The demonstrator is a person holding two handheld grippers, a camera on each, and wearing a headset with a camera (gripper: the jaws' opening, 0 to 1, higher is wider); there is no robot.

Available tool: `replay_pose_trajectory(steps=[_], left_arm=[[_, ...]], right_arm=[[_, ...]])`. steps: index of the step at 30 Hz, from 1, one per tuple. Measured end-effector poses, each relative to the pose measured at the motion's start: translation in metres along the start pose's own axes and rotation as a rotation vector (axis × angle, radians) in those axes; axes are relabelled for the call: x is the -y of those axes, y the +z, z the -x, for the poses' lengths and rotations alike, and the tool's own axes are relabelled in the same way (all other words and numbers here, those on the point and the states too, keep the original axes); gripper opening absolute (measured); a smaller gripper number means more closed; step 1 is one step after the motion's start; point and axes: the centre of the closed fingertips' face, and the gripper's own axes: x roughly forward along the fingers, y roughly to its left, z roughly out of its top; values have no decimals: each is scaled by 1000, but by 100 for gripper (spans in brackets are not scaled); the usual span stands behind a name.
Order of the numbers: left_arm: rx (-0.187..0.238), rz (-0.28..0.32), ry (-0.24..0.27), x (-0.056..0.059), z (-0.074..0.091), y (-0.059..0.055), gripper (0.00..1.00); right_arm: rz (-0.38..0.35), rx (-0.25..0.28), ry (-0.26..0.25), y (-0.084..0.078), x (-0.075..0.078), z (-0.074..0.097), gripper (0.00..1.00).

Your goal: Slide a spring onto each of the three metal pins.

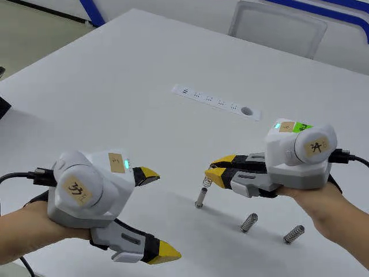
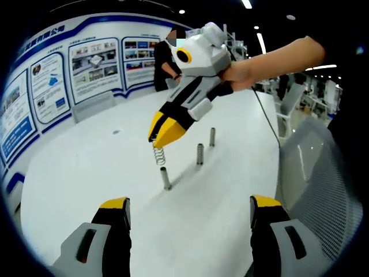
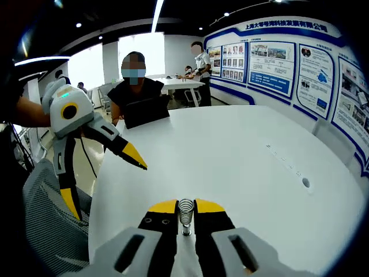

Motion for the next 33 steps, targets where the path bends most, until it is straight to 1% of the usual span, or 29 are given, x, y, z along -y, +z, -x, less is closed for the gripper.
replay_pose_trajectory(steps=[3, 5, 8, 12, 15, 18, 20, 21, 23, 26, 29, 33], left_arm=[[0, 14, 7, -1, 0, -1, 93], [2, 20, 6, -1, 0, -2, 94], [3, 26, 1, 1, -1, -2, 94], [-3, 30, 6, 0, -2, -4, 96], [-6, 41, -6, 4, -2, -5, 95], [-24, 36, -13, 6, -2, -9, 95], [-26, 39, -15, 6, -2, -10, 95], [-22, 50, -18, 7, -1, -10, 95], [-6, 69, -19, 6, 0, -6, 95], [2, 73, -12, 5, 1, -3, 94], [-2, 70, -5, 3, 1, -3, 95], [-12, 75, -1, 2, 3, -6, 94]], right_arm=[[4, -22, -6, -5, 0, -4, 11], [-3, -28, -8, -6, 1, -5, 11], [-6, -51, -10, -13, 2, -7, 11], [-15, -51, -7, -15, 2, -8, 11], [-16, -55, -8, -18, 1, -11, 11], [-9, -64, -12, -22, -1, -14, 11], [-3, -70, -20, -26, 0, -16, 11], [1, -73, -26, -28, 1, -18, 11], [2, -73, -36, -31, 2, -20, 11], [-16, -81, -43, -37, 2, -24, 11], [-17, -97, -69, -44, 4, -26, 11], [-22, -117, -84, -52, 7, -28, 11]])
